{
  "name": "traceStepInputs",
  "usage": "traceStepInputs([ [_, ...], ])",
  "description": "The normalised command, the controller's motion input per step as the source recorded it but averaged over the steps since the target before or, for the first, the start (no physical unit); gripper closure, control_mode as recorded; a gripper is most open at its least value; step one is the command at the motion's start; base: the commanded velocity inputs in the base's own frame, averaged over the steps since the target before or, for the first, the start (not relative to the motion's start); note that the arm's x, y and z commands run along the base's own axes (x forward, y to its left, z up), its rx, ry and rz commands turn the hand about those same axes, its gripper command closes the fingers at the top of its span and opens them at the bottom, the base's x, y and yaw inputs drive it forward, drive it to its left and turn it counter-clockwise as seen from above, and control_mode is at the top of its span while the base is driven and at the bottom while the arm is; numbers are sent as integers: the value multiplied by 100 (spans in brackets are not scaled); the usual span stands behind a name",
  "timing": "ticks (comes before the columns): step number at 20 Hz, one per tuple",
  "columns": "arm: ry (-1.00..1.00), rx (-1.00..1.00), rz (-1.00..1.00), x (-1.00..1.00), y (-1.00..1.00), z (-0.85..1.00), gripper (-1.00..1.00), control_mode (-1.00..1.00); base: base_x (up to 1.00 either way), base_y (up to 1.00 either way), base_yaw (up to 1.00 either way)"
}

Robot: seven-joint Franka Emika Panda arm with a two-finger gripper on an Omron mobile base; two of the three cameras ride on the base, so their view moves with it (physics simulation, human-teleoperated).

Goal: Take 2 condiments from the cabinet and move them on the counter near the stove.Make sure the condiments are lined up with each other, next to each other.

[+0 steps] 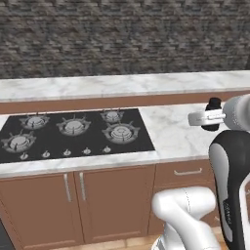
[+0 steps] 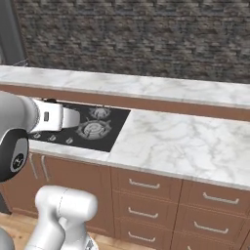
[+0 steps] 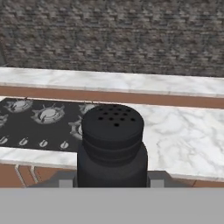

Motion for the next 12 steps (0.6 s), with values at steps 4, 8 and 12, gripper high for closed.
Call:
traceStepInputs([
  [4, 0, 0, 0, 0, 0, 0, 100, 100, 22, 58, -14],
  [8, 0, 0, 0, 0, 0, 0, 100, 100, 46, 43, -11],
  [12, 0, 0, 0, 0, 0, 0, 100, 100, 76, 27, -9],
])
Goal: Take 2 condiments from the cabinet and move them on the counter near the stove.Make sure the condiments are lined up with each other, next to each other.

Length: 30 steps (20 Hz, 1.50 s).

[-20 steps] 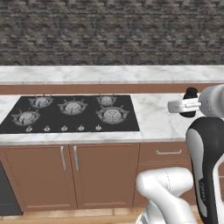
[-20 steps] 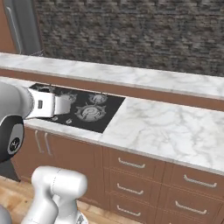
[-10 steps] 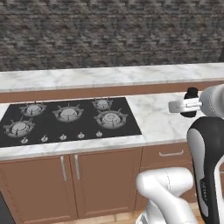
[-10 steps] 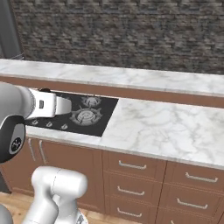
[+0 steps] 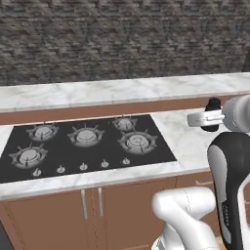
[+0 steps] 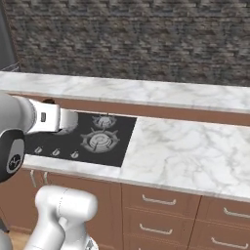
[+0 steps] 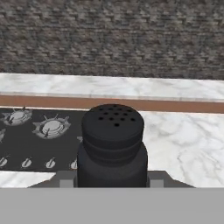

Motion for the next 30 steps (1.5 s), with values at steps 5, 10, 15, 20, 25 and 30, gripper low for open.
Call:
traceStepInputs([
  [5, 0, 0, 0, 0, 0, 0, 100, 100, 79, 5, -6],
  [10, 0, 0, 0, 0, 0, 0, 100, 100, 60, 2, -6],
  [15, 0, 0, 0, 0, 0, 0, 100, 100, 7, 0, 0],
  [20, 7, 0, 10, 41, -6, -23, 100, -100, 8, 0, 0],
  [25, 5, 0, 30, 29, -47, -48, 100, -100, 0, 0, 0],
  [30, 1, 2, 30, 22, -55, -50, 100, -100, 0, 0, 0],
])
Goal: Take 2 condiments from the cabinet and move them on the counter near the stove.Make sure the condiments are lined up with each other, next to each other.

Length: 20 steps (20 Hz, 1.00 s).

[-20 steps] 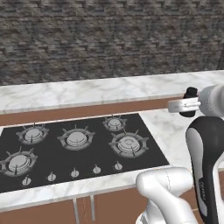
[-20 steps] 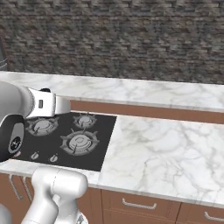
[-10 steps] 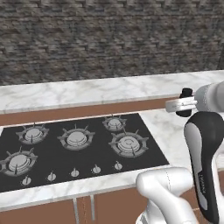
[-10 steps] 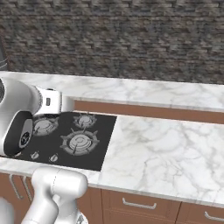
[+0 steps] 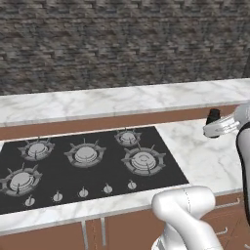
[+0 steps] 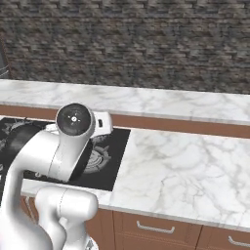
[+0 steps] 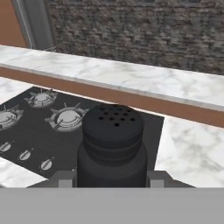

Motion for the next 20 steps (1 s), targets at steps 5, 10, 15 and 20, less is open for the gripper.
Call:
traceStepInputs([
  [5, 0, 0, 27, 38, -55, -60, 100, -100, 0, 0, 0],
  [10, 0, 0, 20, 46, -31, -66, 100, -100, 0, 0, 0],
  [15, 0, 0, 18, 39, -16, -50, 100, -100, 0, 0, 0],
  [20, 0, 0, 17, 39, -36, -47, 100, -100, 0, 0, 0],
])
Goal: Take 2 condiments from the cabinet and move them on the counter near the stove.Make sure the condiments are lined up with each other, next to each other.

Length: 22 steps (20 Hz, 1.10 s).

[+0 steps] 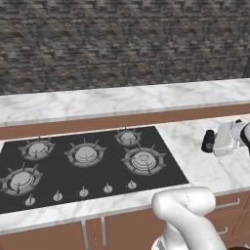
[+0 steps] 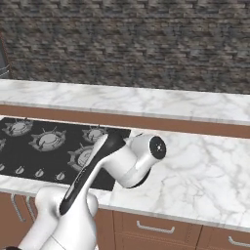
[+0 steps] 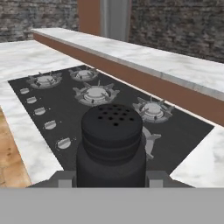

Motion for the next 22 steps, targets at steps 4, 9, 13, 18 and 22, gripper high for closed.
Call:
traceStepInputs([
  [4, 0, 0, 11, 29, -13, -39, 100, -100, 0, 0, 0],
  [9, 0, 0, 3, 16, 0, -26, 100, -100, 0, 0, 0],
  [13, 0, 0, 0, 11, 0, -30, 100, -100, 0, 0, 0],
  [18, 0, 0, 0, 2, 0, -33, 100, -100, 0, 0, 0],
  [22, 0, 0, 0, 5, 0, -33, 100, -100, 0, 0, 0],
])
